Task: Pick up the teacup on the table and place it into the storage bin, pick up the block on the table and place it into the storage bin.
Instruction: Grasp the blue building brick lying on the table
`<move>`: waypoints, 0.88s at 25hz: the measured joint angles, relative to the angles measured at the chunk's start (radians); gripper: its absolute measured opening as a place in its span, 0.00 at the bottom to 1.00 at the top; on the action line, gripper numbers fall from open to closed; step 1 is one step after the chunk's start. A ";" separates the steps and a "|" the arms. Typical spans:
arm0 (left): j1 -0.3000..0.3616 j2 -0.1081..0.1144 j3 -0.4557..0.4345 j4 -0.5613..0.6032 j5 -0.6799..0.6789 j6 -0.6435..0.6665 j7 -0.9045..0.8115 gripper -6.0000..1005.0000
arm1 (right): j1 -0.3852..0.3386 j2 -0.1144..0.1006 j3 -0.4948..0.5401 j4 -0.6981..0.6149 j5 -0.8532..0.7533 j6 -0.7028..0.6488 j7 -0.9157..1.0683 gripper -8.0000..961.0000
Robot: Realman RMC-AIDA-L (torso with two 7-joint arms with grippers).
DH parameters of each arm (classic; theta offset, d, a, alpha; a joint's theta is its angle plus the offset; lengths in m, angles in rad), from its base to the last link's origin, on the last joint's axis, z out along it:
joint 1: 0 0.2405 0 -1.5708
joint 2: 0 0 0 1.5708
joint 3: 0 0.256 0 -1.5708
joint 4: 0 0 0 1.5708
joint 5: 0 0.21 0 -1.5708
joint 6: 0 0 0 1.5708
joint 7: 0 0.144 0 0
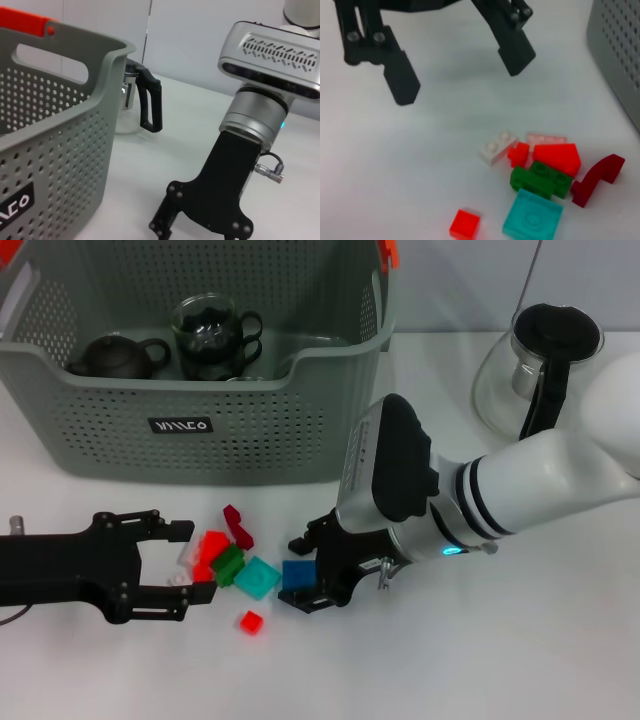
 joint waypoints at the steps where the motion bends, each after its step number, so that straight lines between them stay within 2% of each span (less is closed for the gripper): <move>1: 0.001 0.000 0.001 0.000 0.000 -0.003 0.000 0.83 | -0.001 0.000 -0.012 0.000 0.009 0.005 0.000 0.80; 7: 0.003 0.000 0.004 -0.003 0.000 -0.006 0.000 0.83 | -0.005 0.000 -0.043 -0.003 0.043 0.018 0.000 0.66; 13: 0.007 0.000 -0.002 -0.003 0.000 -0.007 0.000 0.83 | -0.008 -0.005 -0.046 -0.006 0.045 0.015 0.026 0.65; 18: 0.009 0.000 -0.003 -0.003 0.000 -0.007 0.000 0.83 | -0.011 -0.008 -0.049 -0.008 0.044 0.018 0.027 0.51; 22: 0.009 0.000 -0.004 -0.003 0.000 0.000 -0.004 0.83 | -0.021 -0.014 -0.046 -0.021 0.041 0.017 0.027 0.46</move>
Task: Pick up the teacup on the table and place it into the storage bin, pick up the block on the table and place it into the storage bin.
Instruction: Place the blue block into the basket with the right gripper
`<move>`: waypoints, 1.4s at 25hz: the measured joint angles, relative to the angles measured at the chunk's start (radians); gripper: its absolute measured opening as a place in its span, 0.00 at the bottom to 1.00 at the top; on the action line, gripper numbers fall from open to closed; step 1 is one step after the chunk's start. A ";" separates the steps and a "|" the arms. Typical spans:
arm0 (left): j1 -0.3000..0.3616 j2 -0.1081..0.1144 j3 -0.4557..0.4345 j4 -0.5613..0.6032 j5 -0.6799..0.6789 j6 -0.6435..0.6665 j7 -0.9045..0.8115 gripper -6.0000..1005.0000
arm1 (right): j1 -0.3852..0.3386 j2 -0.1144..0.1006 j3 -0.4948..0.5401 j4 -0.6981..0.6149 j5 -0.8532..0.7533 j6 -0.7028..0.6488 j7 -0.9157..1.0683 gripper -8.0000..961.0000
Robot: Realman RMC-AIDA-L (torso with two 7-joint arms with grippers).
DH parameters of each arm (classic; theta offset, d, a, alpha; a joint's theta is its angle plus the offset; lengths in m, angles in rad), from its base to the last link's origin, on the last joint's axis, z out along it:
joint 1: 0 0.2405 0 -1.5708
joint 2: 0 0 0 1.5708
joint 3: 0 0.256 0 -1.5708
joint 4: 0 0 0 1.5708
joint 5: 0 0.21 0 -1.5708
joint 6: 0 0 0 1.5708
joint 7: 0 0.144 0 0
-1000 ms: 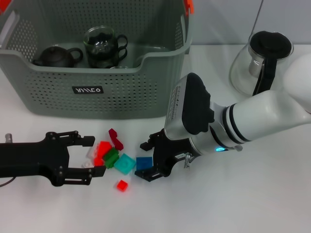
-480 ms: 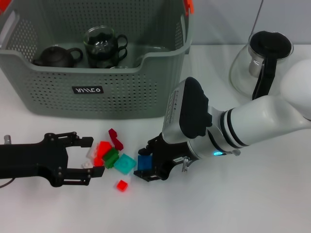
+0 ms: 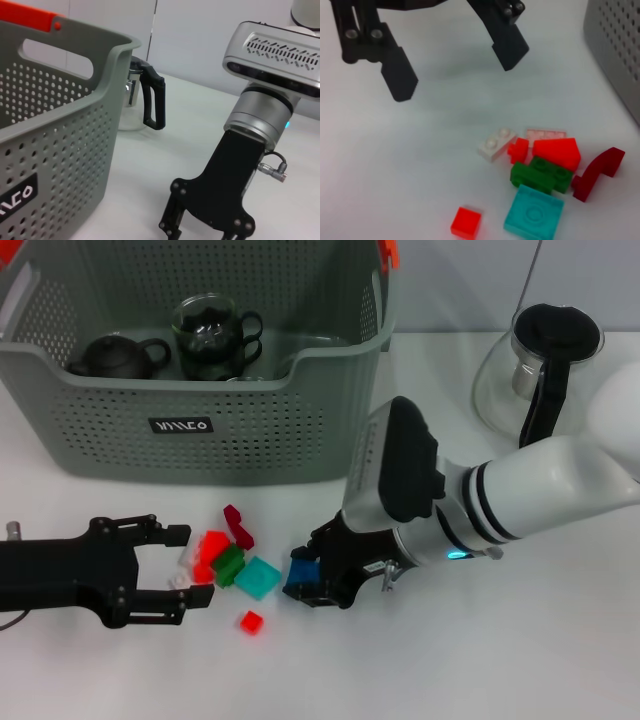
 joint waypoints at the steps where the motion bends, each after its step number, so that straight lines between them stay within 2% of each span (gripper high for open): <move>1: 0.000 0.001 0.000 0.000 0.000 0.005 -0.003 0.83 | -0.008 -0.003 0.002 -0.010 -0.001 -0.004 0.002 0.44; 6: 0.011 0.011 -0.015 0.008 0.006 0.034 -0.009 0.83 | -0.082 -0.036 0.049 -0.133 -0.035 -0.073 0.046 0.45; 11: 0.024 0.012 -0.048 0.015 0.026 0.052 -0.009 0.83 | -0.174 -0.050 0.243 -0.322 -0.170 -0.293 0.134 0.45; 16: 0.033 0.007 -0.052 0.013 0.029 0.046 -0.007 0.83 | -0.187 -0.043 0.452 -0.493 -0.234 -0.548 0.282 0.45; 19: 0.031 0.005 -0.053 0.009 0.039 0.042 -0.009 0.83 | -0.160 -0.030 0.528 -0.597 -0.235 -0.652 0.371 0.45; 22: 0.028 0.005 -0.056 0.008 0.043 0.042 -0.016 0.83 | -0.105 -0.017 0.583 -0.689 -0.233 -0.696 0.468 0.45; 25: 0.026 0.005 -0.053 0.008 0.044 0.041 -0.023 0.83 | -0.005 -0.012 0.649 -0.718 -0.253 -0.685 0.553 0.45; 27: 0.024 0.005 -0.050 0.008 0.047 0.040 -0.022 0.83 | 0.068 -0.010 0.699 -0.688 -0.307 -0.637 0.590 0.45; 30: 0.019 0.003 -0.042 0.009 0.051 0.038 -0.013 0.83 | 0.167 -0.007 0.732 -0.589 -0.392 -0.484 0.630 0.45; 35: 0.012 0.003 -0.027 0.006 0.054 0.032 -0.010 0.83 | 0.274 -0.008 0.725 -0.382 -0.463 -0.200 0.669 0.45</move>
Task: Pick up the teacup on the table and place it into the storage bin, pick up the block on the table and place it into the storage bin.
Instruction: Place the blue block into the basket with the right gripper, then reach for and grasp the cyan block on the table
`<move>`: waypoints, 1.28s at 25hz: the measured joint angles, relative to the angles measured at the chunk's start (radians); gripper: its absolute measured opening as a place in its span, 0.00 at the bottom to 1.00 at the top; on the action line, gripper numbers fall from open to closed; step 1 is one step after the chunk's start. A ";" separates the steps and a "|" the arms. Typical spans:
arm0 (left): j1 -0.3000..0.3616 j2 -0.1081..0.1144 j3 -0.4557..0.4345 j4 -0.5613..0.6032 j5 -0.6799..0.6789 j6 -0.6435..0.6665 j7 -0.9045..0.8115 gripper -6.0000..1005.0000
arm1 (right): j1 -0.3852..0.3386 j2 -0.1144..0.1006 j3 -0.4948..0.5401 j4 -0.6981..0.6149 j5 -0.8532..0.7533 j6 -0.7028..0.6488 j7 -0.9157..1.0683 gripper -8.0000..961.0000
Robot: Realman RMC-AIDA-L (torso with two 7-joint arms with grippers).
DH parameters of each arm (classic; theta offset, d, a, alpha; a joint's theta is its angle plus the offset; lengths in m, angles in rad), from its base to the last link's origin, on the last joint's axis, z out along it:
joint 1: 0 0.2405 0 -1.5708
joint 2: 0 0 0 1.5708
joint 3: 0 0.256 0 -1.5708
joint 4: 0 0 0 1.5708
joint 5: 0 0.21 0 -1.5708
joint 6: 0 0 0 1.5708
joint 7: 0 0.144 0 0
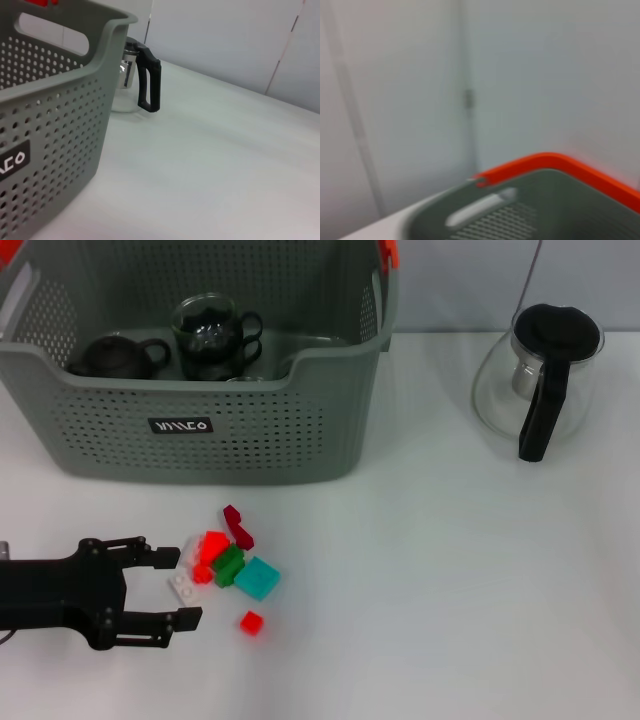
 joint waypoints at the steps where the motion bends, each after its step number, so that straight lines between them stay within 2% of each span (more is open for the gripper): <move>1: -0.001 0.000 0.002 0.000 0.000 0.000 0.000 0.83 | 0.015 -0.001 0.000 0.042 -0.006 0.039 0.001 0.45; 3: -0.002 0.001 0.005 0.000 0.000 -0.004 0.000 0.83 | 0.043 -0.005 0.000 0.124 -0.008 0.096 -0.017 0.45; 7: 0.003 0.002 0.004 -0.002 0.010 -0.014 0.001 0.83 | 0.056 -0.004 -0.014 0.185 -0.022 0.140 -0.036 0.45; 13: 0.004 0.000 0.005 -0.003 0.014 -0.013 0.008 0.83 | 0.052 -0.003 -0.034 0.187 -0.033 0.150 -0.032 0.60; 17: 0.003 0.001 0.005 -0.002 0.016 -0.008 0.008 0.83 | 0.004 -0.001 -0.036 0.097 -0.010 0.116 -0.055 0.72; 21: 0.004 0.001 0.005 0.000 0.016 -0.010 0.014 0.83 | -0.105 -0.002 -0.041 -0.047 0.132 -0.021 -0.158 0.88; 24: 0.004 0.002 0.005 0.000 0.017 -0.007 0.032 0.83 | -0.199 -0.011 -0.032 -0.157 0.223 -0.176 -0.242 0.91; 28: 0.004 0.004 0.005 0.002 0.038 -0.009 0.048 0.83 | -0.302 -0.017 -0.036 -0.284 0.194 -0.410 -0.289 0.93; 30: 0.002 0.004 0.005 0.004 0.045 -0.009 0.049 0.83 | -0.341 -0.012 -0.039 -0.318 0.139 -0.513 -0.288 0.93; 32: 0.000 0.005 0.006 0.004 0.049 -0.010 0.050 0.83 | -0.359 -0.006 -0.049 -0.321 0.099 -0.562 -0.275 0.93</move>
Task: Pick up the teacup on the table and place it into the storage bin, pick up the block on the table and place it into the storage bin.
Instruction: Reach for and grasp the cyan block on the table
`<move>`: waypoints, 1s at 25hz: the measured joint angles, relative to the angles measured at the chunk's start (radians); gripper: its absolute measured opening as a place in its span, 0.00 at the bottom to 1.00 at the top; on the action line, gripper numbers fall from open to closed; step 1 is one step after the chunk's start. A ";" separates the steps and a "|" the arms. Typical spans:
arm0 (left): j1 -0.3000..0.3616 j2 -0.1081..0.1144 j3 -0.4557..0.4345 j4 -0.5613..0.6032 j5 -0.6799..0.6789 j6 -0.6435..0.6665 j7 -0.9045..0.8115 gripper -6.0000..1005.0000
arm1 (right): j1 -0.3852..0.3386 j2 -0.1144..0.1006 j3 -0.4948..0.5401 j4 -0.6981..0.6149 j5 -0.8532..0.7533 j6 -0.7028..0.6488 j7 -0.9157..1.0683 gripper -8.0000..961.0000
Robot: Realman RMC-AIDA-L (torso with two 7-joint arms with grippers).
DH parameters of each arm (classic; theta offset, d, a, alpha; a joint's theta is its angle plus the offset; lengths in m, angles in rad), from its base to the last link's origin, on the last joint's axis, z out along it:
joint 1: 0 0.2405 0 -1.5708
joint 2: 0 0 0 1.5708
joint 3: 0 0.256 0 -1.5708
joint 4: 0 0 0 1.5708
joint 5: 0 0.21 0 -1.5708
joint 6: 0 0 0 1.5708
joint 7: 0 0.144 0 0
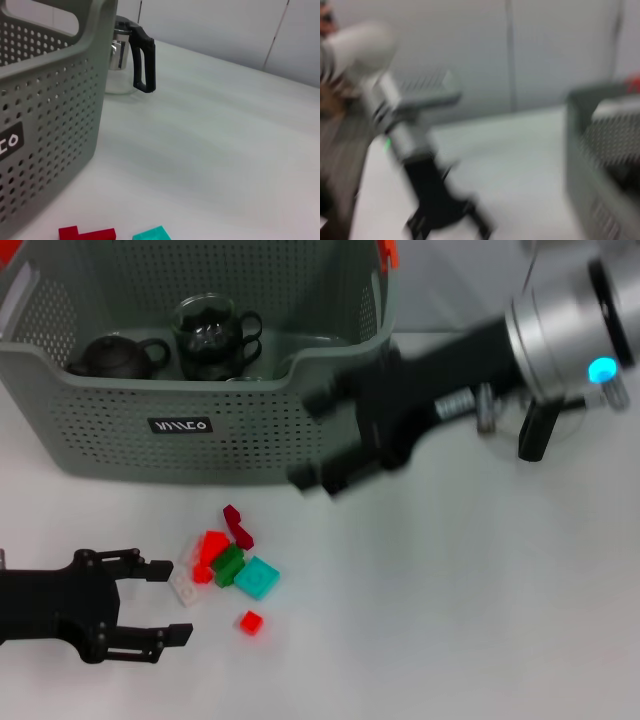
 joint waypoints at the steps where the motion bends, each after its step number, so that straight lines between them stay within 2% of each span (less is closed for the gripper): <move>1: 0.000 0.000 0.000 0.000 0.000 -0.001 0.001 0.83 | -0.007 0.003 -0.014 0.003 -0.021 -0.015 0.013 0.93; 5: -0.004 0.001 0.001 0.000 0.001 -0.005 0.003 0.83 | -0.011 0.005 -0.141 0.061 -0.104 0.040 0.089 0.93; 12: -0.016 0.002 0.001 -0.002 0.001 -0.006 0.009 0.83 | 0.036 0.012 -0.397 0.195 -0.130 0.301 0.183 0.93; 17: -0.018 -0.002 0.001 -0.006 0.001 -0.017 0.022 0.83 | 0.060 0.017 -0.530 0.278 -0.110 0.470 0.226 0.93; 25: -0.018 -0.005 0.001 -0.009 0.001 -0.027 0.030 0.83 | 0.107 0.020 -0.703 0.409 0.010 0.687 0.241 0.93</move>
